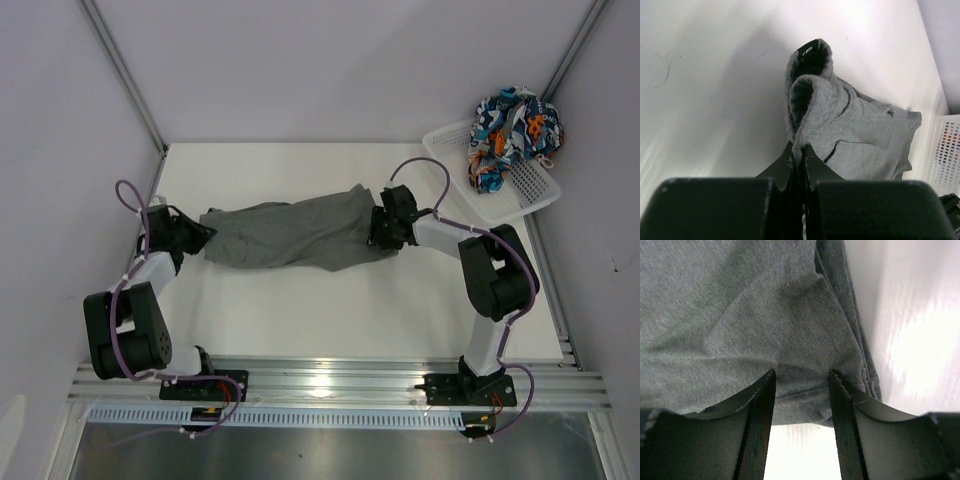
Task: Fold and stack the shorts
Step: Fold the shorts
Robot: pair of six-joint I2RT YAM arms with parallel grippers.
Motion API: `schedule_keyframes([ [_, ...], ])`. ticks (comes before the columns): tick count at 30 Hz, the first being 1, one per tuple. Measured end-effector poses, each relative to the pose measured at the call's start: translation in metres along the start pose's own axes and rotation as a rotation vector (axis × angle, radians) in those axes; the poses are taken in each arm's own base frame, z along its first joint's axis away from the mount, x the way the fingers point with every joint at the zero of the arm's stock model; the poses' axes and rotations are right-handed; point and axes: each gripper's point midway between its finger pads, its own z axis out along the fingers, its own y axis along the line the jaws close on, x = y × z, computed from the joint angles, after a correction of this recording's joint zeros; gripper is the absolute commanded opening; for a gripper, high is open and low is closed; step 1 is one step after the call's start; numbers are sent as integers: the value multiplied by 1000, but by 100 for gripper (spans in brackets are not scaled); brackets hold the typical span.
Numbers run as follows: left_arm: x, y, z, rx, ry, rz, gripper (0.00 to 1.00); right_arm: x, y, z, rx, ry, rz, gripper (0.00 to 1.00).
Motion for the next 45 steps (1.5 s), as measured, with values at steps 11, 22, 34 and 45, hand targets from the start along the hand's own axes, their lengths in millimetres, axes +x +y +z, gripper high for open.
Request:
schedule_keyframes([
  [11, 29, 26, 37, 8, 139, -8, 7, 11, -17, -13, 55, 30, 8, 50],
  [22, 21, 13, 42, 21, 146, 38, 8, 8, -17, -44, 57, 22, 12, 56],
  [34, 18, -10, 44, -11, 150, 137, 8, 1, 9, -55, -36, -16, -3, 43],
  [45, -6, -45, 31, -38, 108, 198, 7, -11, 102, -11, -359, -29, 11, 5],
])
